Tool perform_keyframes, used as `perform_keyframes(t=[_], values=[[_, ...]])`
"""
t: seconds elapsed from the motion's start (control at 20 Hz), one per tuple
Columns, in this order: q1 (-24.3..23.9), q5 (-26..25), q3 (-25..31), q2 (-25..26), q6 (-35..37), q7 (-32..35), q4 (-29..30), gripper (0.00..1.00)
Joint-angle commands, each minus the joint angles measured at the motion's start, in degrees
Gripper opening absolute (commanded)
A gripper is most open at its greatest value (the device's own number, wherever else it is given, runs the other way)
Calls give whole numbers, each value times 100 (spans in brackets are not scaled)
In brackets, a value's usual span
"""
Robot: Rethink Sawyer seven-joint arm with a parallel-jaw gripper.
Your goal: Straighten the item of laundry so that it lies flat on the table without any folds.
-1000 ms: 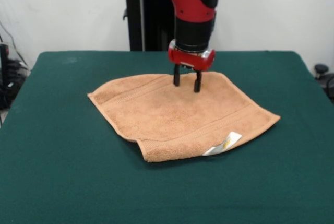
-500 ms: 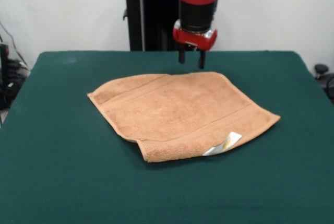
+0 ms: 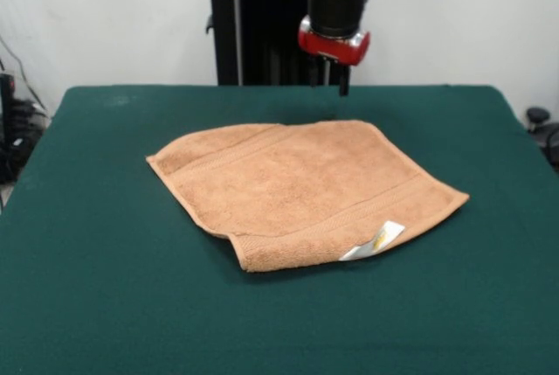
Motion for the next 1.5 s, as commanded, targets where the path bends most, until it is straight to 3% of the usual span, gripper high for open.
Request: perform_keyframes(t=[0.05,0.7,1.1,1.5], values=[[202,458,349,-397,852,649,-454,100],[334,682,429,-921,2204,564,-1247,100],[336,597,348,-732,2376,508,-1703,100],[51,406,431,-11,2156,212,-2483,100]])
